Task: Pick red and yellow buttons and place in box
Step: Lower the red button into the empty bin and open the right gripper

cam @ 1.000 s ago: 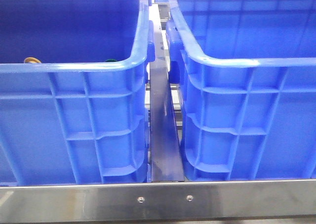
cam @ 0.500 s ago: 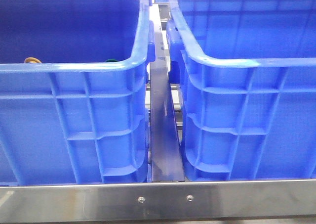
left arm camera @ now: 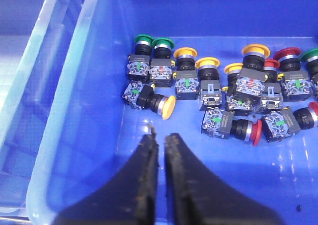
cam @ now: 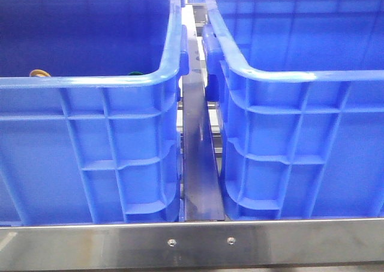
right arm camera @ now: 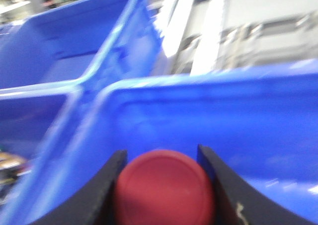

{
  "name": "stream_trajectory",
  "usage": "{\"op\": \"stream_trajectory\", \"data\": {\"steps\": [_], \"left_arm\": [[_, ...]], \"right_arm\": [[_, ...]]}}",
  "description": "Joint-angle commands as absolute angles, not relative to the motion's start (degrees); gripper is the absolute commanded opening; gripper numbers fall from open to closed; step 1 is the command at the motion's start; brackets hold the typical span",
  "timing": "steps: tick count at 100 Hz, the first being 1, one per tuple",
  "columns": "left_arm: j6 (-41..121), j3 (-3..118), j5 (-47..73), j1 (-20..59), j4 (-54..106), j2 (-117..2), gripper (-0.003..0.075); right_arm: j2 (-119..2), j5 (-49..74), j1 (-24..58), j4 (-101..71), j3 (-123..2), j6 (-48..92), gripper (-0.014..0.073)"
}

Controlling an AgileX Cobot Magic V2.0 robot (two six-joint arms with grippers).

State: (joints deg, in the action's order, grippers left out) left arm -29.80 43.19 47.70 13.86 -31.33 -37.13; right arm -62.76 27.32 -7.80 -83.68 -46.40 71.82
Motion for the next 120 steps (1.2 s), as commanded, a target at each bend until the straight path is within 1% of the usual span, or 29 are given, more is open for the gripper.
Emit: {"op": "stream_trajectory", "data": {"steps": [1, 10, 24, 32, 47, 67, 97, 120], "left_arm": [[-29.7, 44.7, 44.5, 13.6, -32.3, -37.1, -0.0019], [-29.7, 44.7, 44.5, 13.6, -32.3, -37.1, -0.0019], [-29.7, 44.7, 44.5, 13.6, -32.3, -37.1, -0.0019], [-29.7, 44.7, 44.5, 13.6, -32.3, -37.1, -0.0019], [-29.7, 44.7, 44.6, 13.6, -32.3, -37.1, -0.0019], [-29.7, 44.7, 44.7, 13.6, -32.3, -37.1, -0.0019], [-29.7, 44.7, 44.7, 13.6, -32.4, -37.1, -0.0019], [-29.7, 44.7, 44.7, 13.6, -32.4, -37.1, -0.0019]], "right_arm": [[-63.7, 24.6, -8.0, -90.0, -48.3, 80.3, 0.0246], [-66.9, 24.3, -7.5, -96.2, -48.3, 88.7, 0.0246], [-73.6, 25.3, -5.7, -110.3, -48.3, 106.6, 0.0246], [-78.2, 28.2, -4.6, -110.2, -49.2, 112.1, 0.0246], [-85.4, 29.3, -2.9, -110.2, -52.1, 113.0, 0.0246], [-92.2, 30.8, -2.9, -110.2, -57.3, 113.5, 0.0246], [-97.7, 31.0, -2.9, -110.2, -61.6, 116.5, 0.0246], [-101.1, 32.5, -2.9, -110.2, -61.8, 117.6, 0.0246]]}}
